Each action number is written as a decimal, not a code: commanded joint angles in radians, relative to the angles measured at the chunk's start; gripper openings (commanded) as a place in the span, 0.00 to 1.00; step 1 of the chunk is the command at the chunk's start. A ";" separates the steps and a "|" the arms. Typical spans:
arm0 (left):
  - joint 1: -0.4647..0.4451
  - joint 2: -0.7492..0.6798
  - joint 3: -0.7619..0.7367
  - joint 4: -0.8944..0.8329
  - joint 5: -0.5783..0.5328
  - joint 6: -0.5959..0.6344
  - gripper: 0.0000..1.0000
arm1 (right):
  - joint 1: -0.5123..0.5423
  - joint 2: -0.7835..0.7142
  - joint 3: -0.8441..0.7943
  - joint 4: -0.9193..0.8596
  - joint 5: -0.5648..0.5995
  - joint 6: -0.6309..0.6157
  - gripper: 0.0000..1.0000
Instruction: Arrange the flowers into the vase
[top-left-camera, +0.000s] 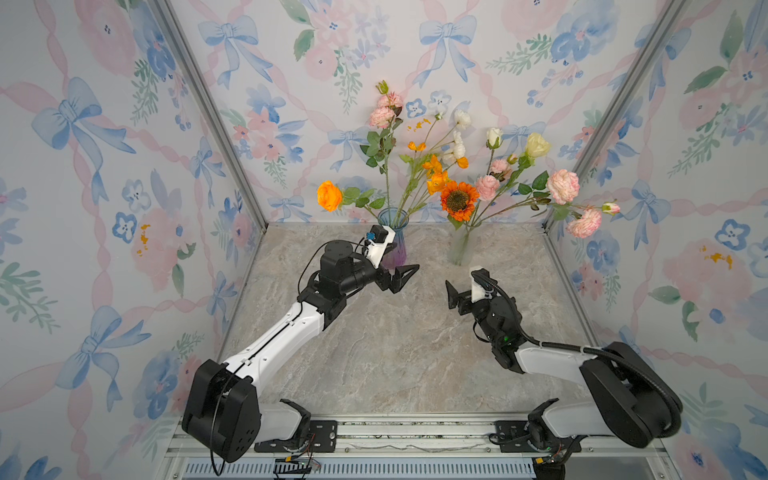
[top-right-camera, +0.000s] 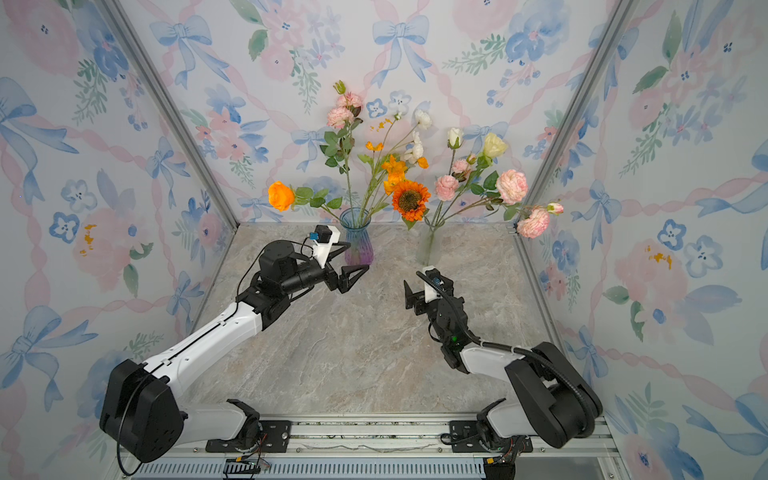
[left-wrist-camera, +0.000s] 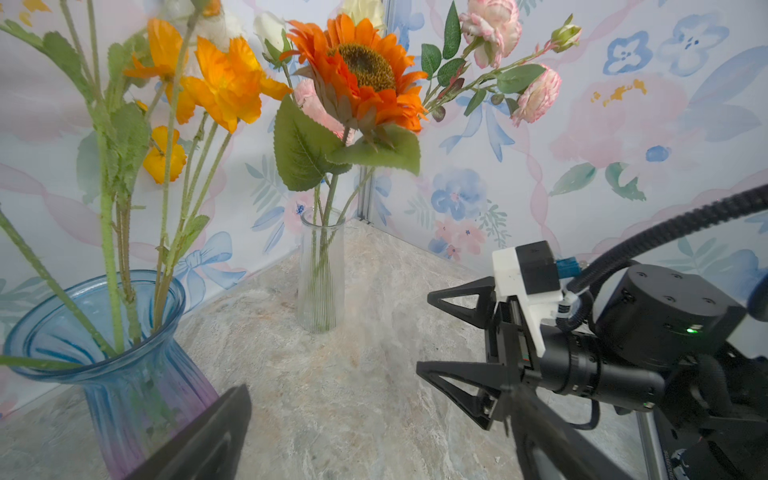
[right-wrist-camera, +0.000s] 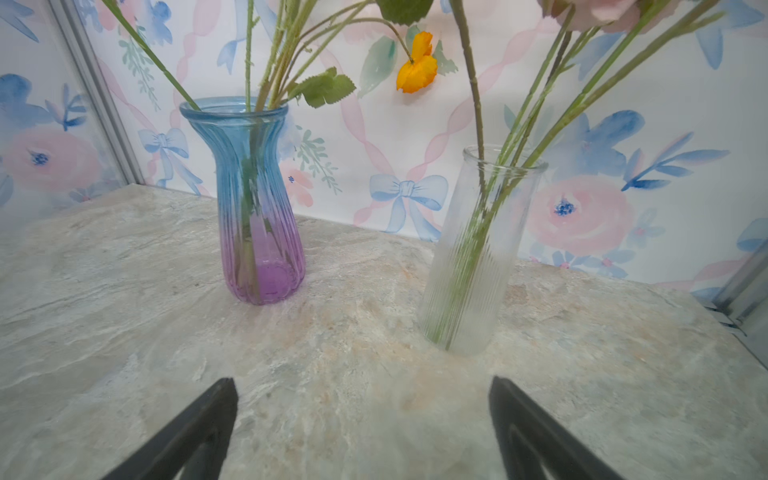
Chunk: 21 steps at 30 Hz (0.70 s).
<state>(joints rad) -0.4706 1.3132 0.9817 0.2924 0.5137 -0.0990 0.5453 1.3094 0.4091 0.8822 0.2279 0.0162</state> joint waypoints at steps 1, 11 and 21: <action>0.005 -0.033 -0.023 0.026 -0.029 -0.001 0.98 | 0.048 -0.150 0.011 -0.403 0.086 0.114 0.97; -0.038 -0.096 -0.007 -0.206 -0.540 -0.069 0.98 | -0.074 -0.595 -0.001 -0.976 0.145 0.253 0.97; -0.025 -0.369 -0.551 0.001 -1.249 -0.108 0.98 | -0.493 -0.402 0.076 -0.924 -0.167 0.182 0.97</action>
<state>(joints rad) -0.5060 0.9604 0.5156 0.2268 -0.4168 -0.2226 0.0704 0.8948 0.4572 -0.0505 0.1005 0.2398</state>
